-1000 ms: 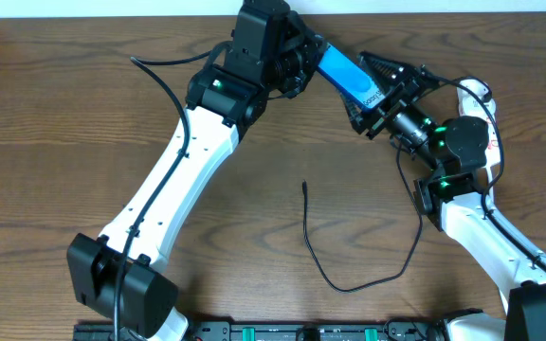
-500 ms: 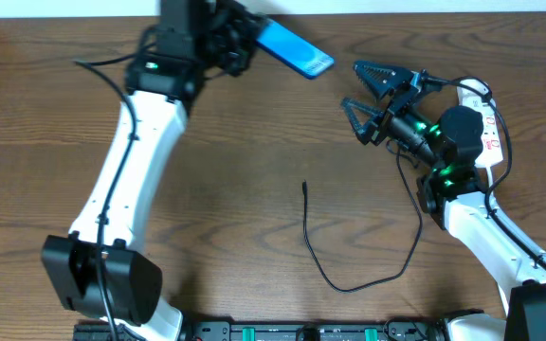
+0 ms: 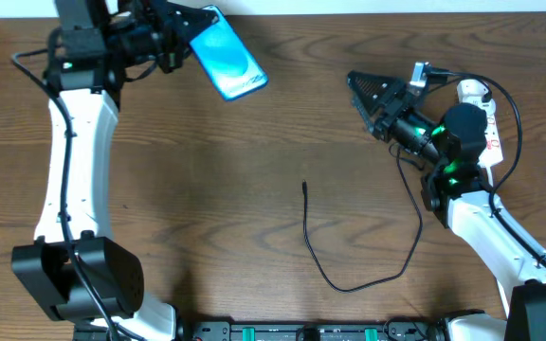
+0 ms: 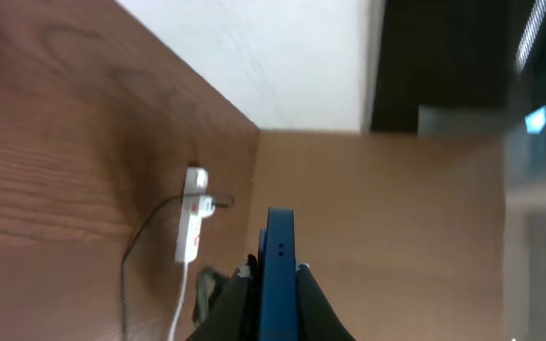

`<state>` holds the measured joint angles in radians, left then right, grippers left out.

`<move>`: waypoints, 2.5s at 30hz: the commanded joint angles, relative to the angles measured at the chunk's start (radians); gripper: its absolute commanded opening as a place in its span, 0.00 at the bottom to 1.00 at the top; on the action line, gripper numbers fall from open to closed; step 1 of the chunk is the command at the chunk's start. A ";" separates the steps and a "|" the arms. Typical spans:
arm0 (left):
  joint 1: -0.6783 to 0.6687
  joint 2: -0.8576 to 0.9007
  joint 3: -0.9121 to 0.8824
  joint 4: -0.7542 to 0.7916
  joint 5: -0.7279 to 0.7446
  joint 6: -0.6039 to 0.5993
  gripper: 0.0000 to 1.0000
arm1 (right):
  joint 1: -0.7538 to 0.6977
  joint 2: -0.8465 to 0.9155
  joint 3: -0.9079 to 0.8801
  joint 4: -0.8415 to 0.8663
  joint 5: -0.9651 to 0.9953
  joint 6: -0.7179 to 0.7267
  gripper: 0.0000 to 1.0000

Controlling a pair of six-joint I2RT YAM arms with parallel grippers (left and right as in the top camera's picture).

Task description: Plug charger to phone and switch on socket

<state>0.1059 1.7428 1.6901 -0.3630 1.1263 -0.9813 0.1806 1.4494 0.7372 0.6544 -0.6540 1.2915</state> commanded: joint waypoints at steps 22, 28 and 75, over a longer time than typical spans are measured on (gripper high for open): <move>0.131 -0.011 0.016 0.006 0.228 0.327 0.07 | 0.332 0.074 0.521 -1.257 0.532 -0.669 0.99; 0.130 -0.011 0.016 0.006 0.228 0.327 0.07 | 0.412 0.204 0.521 -1.287 0.551 -0.661 0.99; 0.130 -0.011 0.016 0.005 0.228 0.327 0.08 | 0.550 0.606 0.658 -1.537 0.663 -0.521 0.77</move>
<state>0.2340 1.7428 1.6901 -0.3622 1.3151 -0.6563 0.7280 2.0182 1.3773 -0.8818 -0.0174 0.7601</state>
